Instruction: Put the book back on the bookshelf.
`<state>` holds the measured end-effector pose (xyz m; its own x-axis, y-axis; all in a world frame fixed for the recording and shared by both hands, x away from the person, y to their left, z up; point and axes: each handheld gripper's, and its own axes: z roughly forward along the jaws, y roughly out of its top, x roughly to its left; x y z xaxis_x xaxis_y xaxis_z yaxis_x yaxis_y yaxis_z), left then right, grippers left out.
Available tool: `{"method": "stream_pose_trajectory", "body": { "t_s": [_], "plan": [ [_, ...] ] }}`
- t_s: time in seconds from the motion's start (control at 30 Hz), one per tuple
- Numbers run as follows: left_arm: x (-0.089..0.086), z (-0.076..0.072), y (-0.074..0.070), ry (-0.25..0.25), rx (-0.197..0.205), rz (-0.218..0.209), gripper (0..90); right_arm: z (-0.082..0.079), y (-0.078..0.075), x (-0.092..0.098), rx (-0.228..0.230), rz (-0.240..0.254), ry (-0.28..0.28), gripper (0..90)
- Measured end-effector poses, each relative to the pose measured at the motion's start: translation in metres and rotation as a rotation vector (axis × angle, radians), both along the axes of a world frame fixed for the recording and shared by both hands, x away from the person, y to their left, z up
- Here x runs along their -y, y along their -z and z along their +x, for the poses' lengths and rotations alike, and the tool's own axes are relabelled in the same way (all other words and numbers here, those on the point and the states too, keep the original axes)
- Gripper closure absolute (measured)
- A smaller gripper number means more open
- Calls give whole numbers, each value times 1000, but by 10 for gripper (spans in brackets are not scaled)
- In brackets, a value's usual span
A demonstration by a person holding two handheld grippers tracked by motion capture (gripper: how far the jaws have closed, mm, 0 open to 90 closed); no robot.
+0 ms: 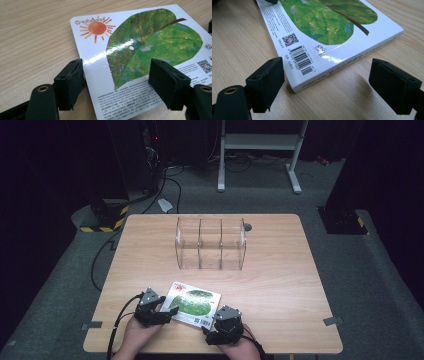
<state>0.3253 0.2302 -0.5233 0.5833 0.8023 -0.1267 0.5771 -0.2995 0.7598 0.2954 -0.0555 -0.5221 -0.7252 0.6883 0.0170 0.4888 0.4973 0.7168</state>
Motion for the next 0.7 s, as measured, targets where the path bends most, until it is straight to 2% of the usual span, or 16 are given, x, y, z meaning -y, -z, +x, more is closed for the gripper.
{"method": "stream_pose_trajectory", "body": {
  "t_s": [0.43,0.7],
  "plan": [
    [1,0,0,14,-4,-2,291,6,0,11,9,-2,37,135],
    [2,-1,0,10,-7,-4,294,12,0,19,11,-1,84,142]
  ]
}}
